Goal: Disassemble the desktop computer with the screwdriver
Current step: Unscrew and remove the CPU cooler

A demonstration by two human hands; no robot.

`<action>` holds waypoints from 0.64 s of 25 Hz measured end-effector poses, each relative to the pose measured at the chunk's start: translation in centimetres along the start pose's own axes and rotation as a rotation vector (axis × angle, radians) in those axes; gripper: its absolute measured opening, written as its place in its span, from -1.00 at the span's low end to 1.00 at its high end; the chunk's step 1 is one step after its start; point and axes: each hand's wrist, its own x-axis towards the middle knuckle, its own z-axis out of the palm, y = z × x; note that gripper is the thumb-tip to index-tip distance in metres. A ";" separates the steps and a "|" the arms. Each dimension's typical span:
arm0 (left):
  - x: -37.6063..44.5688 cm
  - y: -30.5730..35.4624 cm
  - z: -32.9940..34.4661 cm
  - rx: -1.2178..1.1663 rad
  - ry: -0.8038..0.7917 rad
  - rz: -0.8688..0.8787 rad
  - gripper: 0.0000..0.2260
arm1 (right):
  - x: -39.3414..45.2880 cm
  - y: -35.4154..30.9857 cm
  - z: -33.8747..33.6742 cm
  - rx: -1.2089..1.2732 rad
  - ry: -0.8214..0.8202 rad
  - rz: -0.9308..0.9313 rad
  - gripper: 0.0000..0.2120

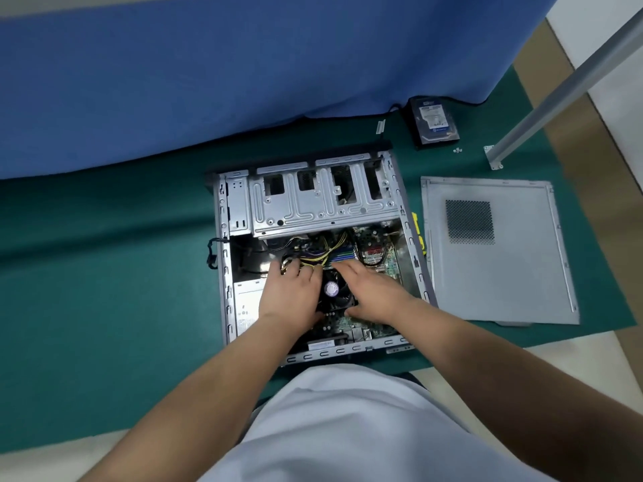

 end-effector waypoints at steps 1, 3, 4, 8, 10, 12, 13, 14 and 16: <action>0.0 0.0 0.1 -0.007 0.015 -0.002 -0.14 | 0.1 -0.1 0.1 0.003 0.009 0.001 0.00; -0.1 -0.1 0.1 -0.025 0.045 0.000 -0.23 | 0.2 -0.3 -0.1 0.014 0.018 -0.001 -0.05; -0.1 -0.1 0.2 -0.032 0.061 0.005 -0.27 | 0.2 -0.3 -0.2 0.022 0.023 -0.003 -0.07; -0.4 -0.4 0.4 -0.080 0.127 0.035 -0.29 | -0.4 -0.4 -0.7 0.080 0.025 -0.012 -0.08; -0.5 -0.5 0.3 -0.116 0.148 0.047 -0.26 | -0.9 -0.4 -1.2 0.097 0.033 -0.019 -0.09; -0.6 -0.7 0.1 -0.180 0.160 0.062 -0.24 | -1.6 -0.4 -2.1 0.088 0.052 -0.040 -0.10; -0.6 -0.8 -0.2 -0.243 0.144 0.071 -0.22 | -2.0 -0.4 -2.8 0.077 0.061 -0.053 -0.10; -0.6 -1.0 -0.7 -0.344 0.102 0.076 -0.21 | -2.4 -0.3 -3.7 0.063 0.068 -0.067 -0.10; -0.5 -1.9 -2.6 -0.666 -0.037 0.054 -0.25 | -3.3 0.0 -5.8 0.030 0.072 -0.099 -0.10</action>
